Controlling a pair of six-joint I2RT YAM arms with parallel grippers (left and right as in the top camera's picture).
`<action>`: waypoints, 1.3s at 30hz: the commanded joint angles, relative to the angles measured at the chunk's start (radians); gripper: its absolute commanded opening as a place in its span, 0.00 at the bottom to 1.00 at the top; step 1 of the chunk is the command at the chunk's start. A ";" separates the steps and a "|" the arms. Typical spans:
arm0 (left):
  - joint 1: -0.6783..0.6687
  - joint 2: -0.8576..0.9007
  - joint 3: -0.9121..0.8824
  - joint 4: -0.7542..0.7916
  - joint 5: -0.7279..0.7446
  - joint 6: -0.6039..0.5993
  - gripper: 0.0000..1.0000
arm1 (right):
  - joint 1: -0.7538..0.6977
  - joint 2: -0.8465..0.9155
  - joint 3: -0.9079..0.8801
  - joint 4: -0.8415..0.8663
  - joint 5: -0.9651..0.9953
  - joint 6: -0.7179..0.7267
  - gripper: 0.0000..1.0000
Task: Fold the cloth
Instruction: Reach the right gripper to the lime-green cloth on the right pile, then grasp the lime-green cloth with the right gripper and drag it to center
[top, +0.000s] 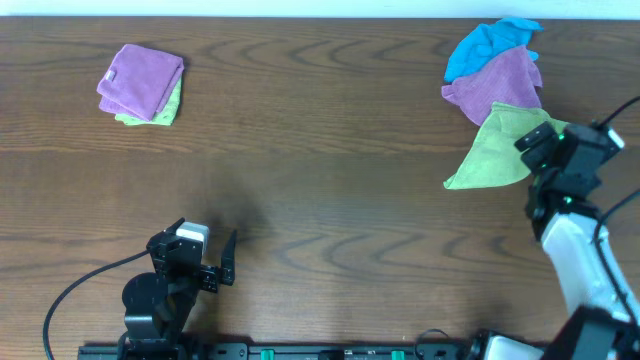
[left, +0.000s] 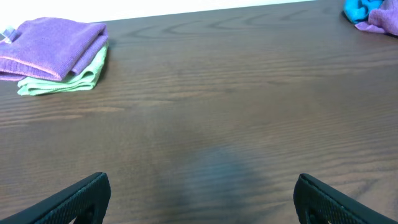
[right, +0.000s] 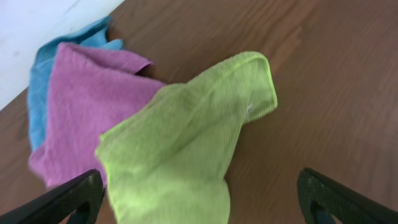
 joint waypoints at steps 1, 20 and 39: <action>-0.004 -0.006 -0.020 -0.006 0.000 0.000 0.95 | -0.031 0.093 0.055 0.020 -0.095 -0.027 0.99; -0.004 -0.006 -0.020 -0.006 0.000 0.000 0.95 | -0.021 0.431 0.212 0.163 -0.208 -0.042 0.34; -0.004 -0.006 -0.020 -0.006 0.000 0.000 0.95 | -0.021 0.513 0.213 0.199 -0.220 -0.041 0.50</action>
